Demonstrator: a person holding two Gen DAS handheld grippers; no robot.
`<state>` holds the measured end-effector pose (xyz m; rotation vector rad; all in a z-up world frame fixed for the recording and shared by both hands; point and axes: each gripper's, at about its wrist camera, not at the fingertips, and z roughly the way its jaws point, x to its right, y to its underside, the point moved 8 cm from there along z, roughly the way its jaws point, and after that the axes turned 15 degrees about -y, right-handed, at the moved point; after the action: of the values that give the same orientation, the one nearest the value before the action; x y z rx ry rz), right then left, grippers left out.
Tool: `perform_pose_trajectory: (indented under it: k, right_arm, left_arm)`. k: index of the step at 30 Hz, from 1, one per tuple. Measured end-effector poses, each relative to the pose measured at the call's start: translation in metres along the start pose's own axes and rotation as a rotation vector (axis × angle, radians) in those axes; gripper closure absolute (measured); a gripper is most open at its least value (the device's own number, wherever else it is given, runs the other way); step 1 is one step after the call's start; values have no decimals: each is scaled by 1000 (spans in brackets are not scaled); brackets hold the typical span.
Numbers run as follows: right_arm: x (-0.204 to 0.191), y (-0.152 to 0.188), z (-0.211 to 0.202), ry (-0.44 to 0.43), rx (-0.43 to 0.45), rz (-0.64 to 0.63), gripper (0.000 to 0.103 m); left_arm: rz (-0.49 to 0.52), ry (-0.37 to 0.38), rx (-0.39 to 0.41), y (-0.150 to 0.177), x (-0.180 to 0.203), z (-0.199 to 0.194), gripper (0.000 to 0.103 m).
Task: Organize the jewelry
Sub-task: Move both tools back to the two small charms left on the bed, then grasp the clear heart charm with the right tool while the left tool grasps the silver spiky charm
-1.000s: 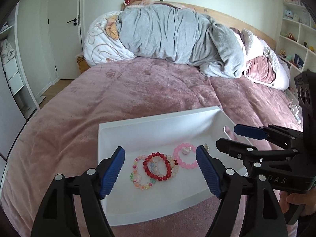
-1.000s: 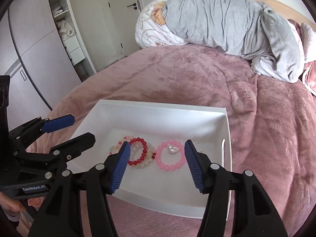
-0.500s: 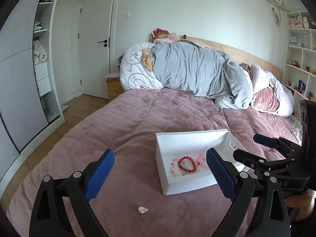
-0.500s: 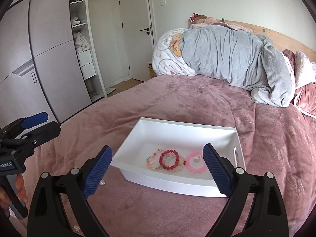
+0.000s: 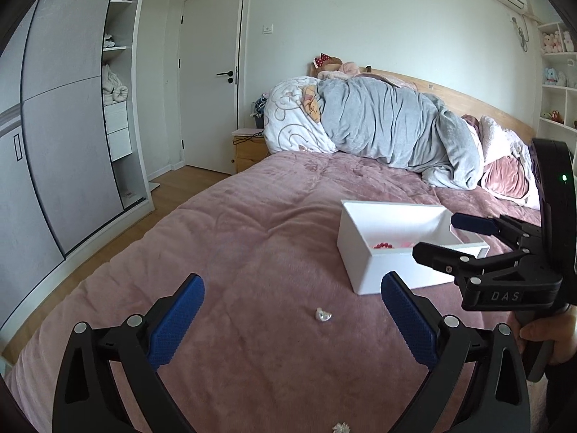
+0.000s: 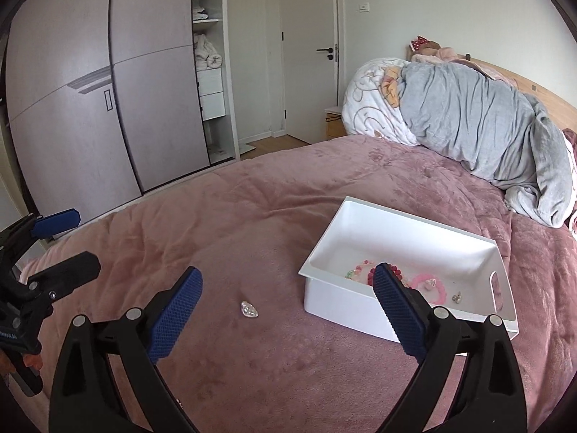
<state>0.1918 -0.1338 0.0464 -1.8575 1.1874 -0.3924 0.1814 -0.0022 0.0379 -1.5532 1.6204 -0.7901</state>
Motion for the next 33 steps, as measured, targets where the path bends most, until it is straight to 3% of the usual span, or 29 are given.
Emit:
perform_pose_trajectory:
  k: [4, 9, 15, 24, 33]
  right_arm:
    - [-16, 11, 23, -19, -35, -36, 12]
    - [-30, 30, 56, -60, -106, -45, 26]
    - [-26, 55, 96, -87, -188, 25, 34]
    - [-16, 74, 146, -84, -258, 67, 40]
    - [-3, 97, 183, -78, -315, 112, 56]
  left_arm:
    - [7, 8, -51, 38, -11, 8, 4]
    - [8, -17, -83, 79, -17, 18, 4]
    - [-8, 60, -160, 111, -10, 28, 4]
    - [111, 193, -250, 138, 34, 40, 4]
    - [248, 222, -339, 170, 58, 68, 4]
